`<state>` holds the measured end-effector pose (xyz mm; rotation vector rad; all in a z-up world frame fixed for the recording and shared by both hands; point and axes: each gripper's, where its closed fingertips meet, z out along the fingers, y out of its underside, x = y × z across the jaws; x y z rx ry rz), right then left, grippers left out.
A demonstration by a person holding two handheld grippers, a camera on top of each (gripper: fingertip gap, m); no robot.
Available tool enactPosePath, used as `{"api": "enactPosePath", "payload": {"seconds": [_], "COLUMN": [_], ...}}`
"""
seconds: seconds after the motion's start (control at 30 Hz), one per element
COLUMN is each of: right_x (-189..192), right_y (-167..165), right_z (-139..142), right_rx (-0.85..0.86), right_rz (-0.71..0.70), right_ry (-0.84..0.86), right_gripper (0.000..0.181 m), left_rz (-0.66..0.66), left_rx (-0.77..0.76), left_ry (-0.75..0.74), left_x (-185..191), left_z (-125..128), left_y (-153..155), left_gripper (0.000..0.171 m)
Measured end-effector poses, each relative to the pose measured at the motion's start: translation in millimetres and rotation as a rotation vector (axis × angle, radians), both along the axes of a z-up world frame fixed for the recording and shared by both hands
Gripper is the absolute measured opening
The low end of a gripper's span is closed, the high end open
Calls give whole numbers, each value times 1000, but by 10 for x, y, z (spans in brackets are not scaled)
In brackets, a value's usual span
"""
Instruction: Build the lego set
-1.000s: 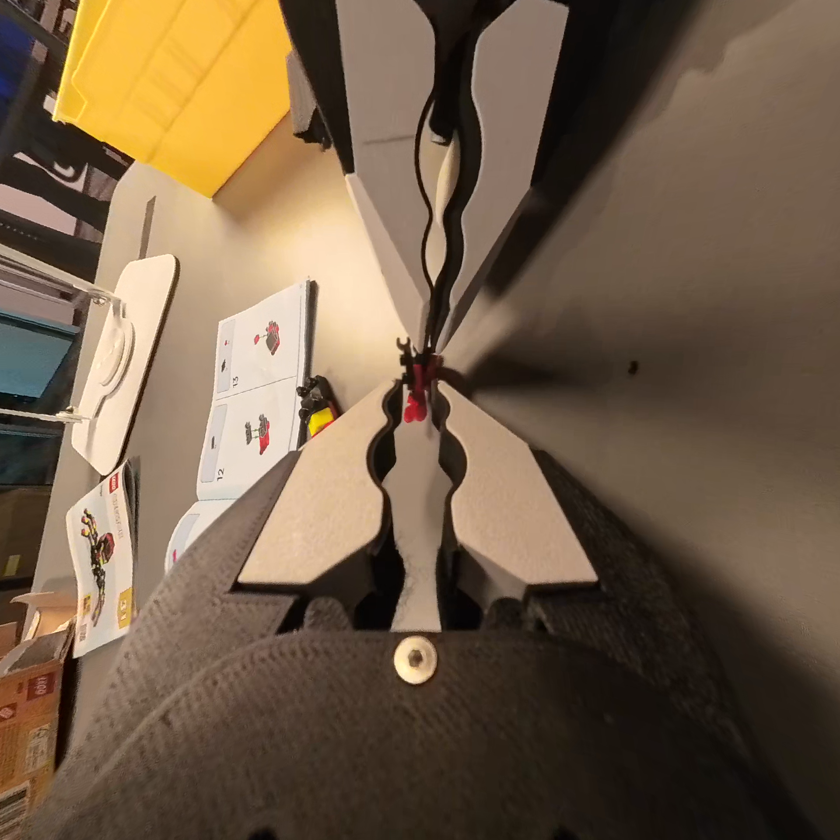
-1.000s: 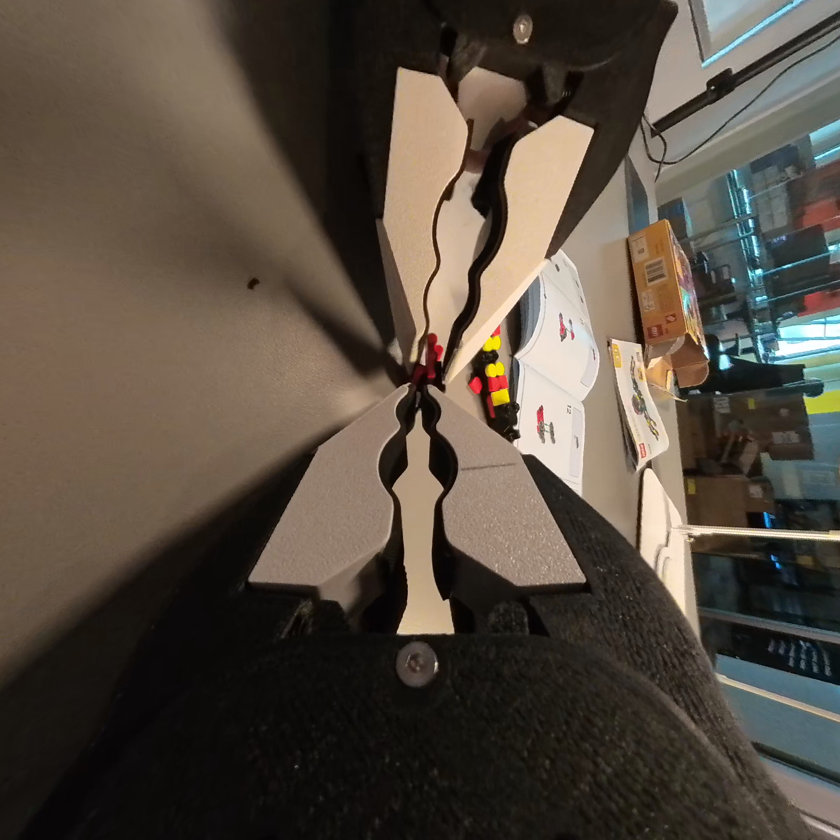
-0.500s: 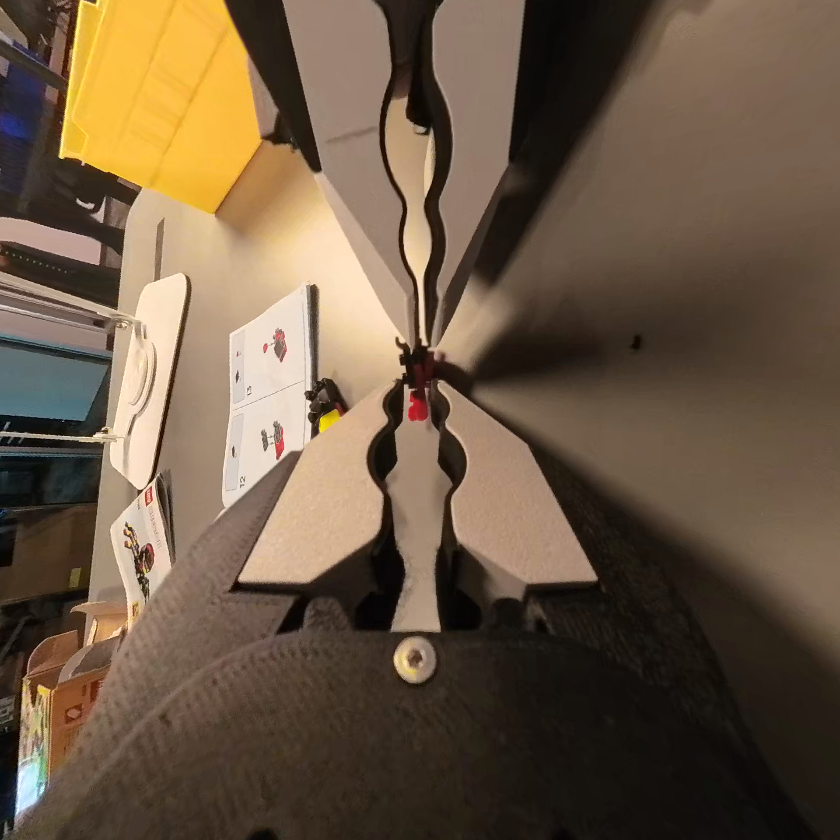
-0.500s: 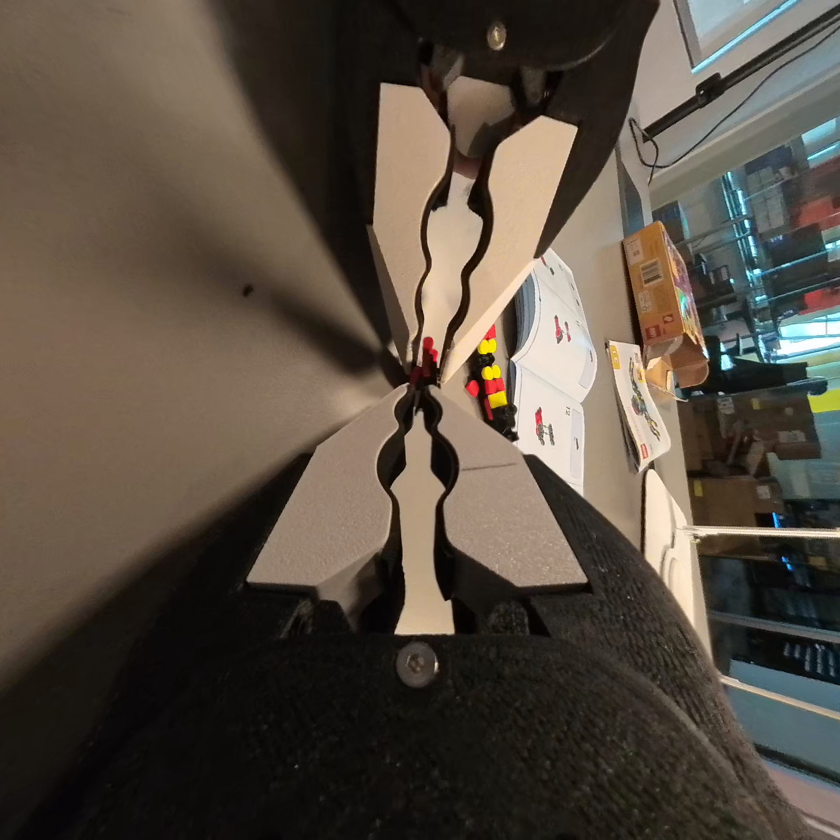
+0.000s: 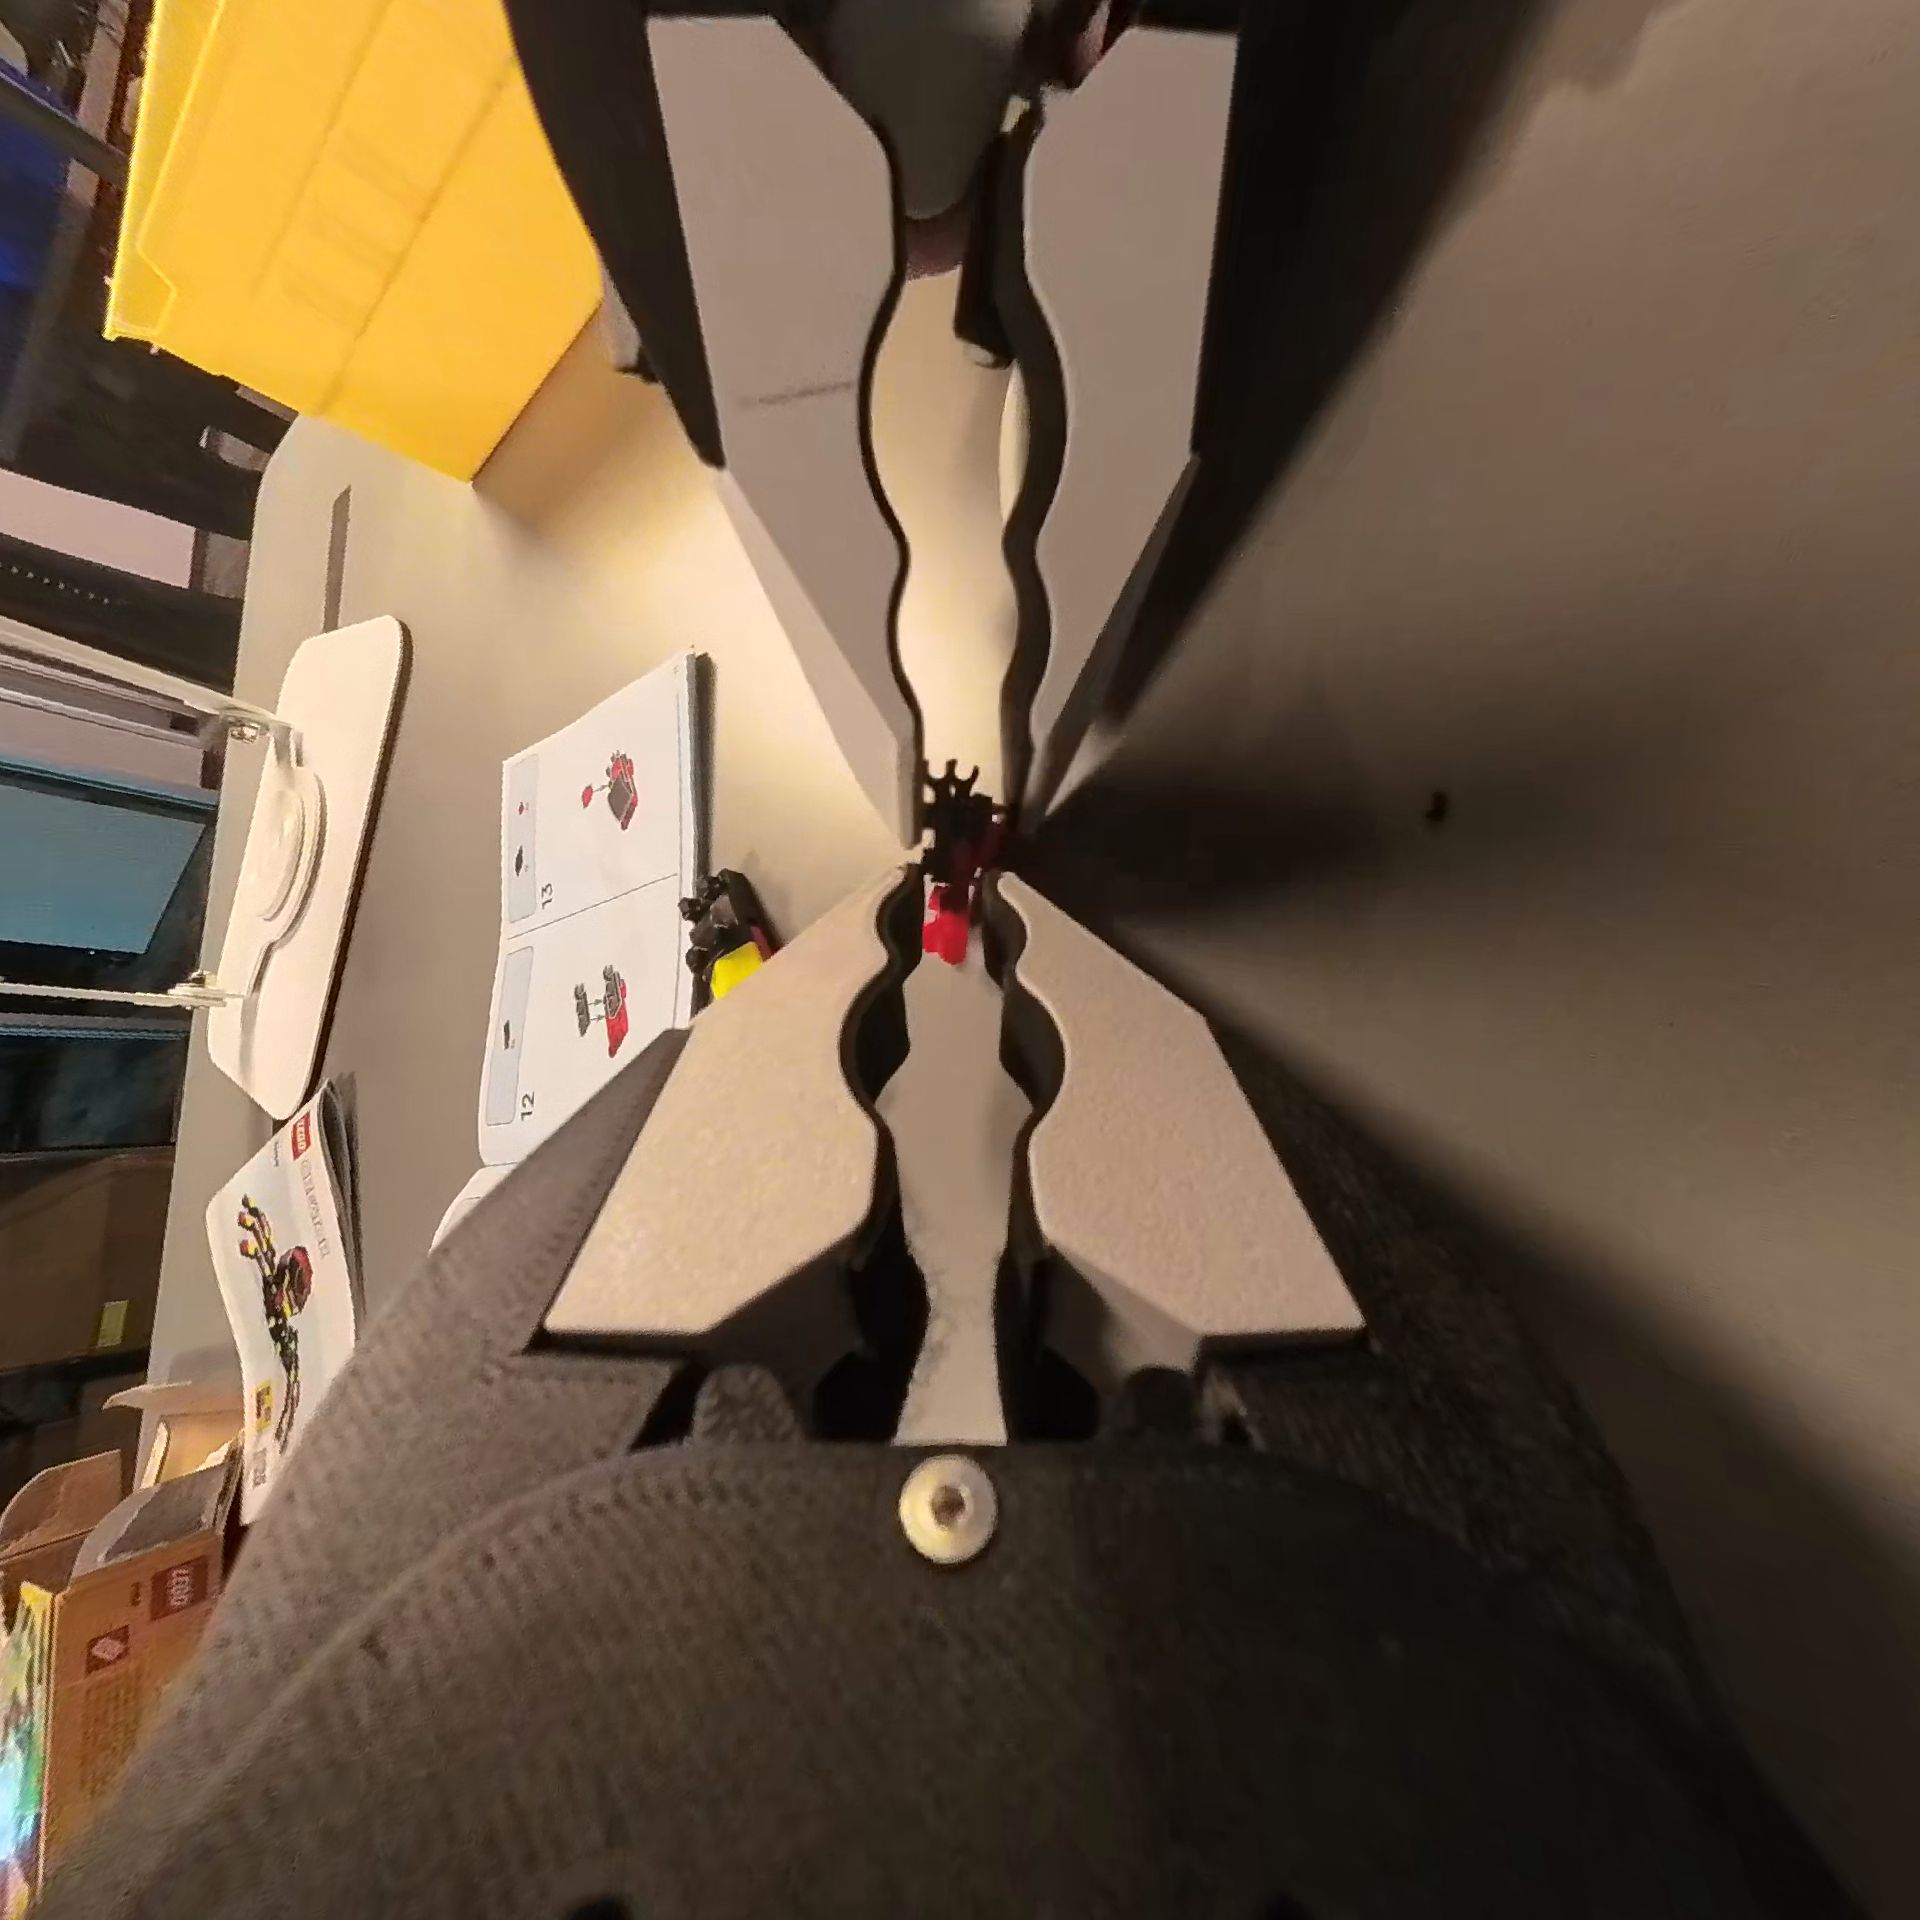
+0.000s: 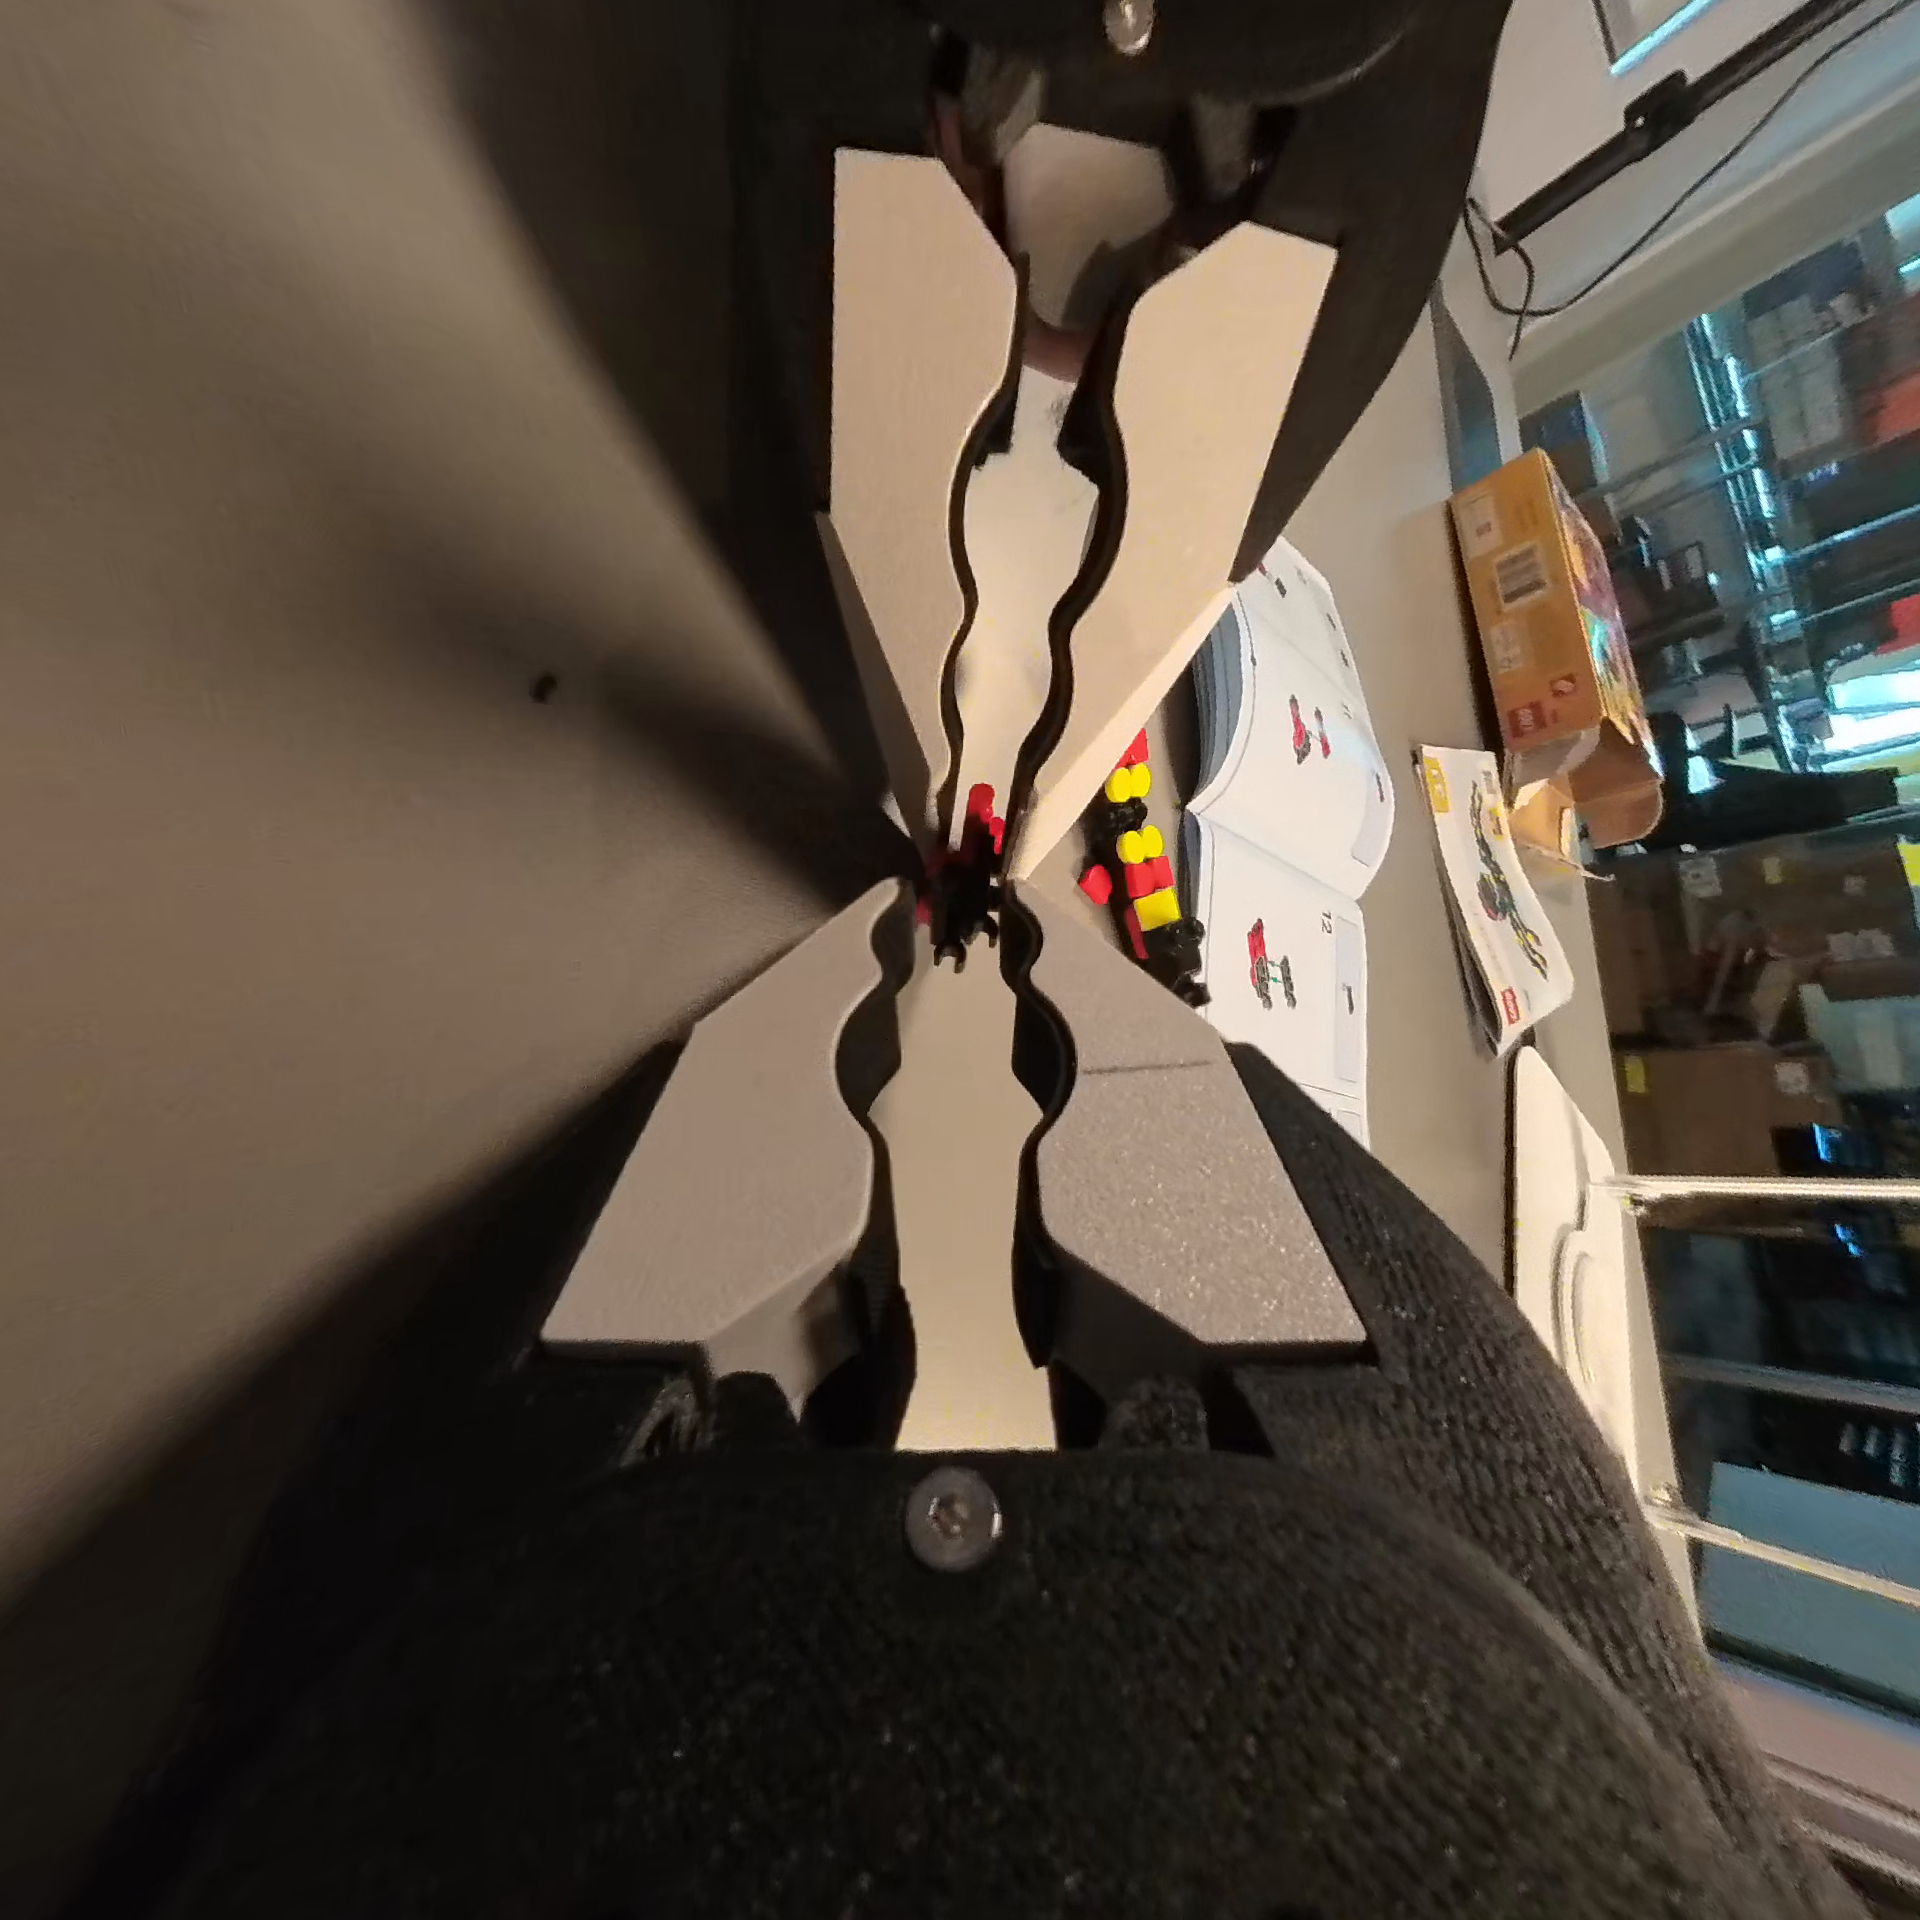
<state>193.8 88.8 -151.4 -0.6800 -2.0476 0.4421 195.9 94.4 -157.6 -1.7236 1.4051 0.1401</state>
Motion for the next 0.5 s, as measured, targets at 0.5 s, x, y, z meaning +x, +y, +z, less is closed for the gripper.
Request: {"api": "enactPosePath", "payload": {"seconds": [0.5], "right_x": [-20], "right_y": [6], "right_z": [24], "right_rx": [73], "right_rz": [16], "right_ry": [59], "right_gripper": [9], "left_rz": [25], "left_rx": [-75], "left_ry": [-134], "left_x": [-28], "left_z": [108], "left_y": [-67], "left_gripper": [25]}}
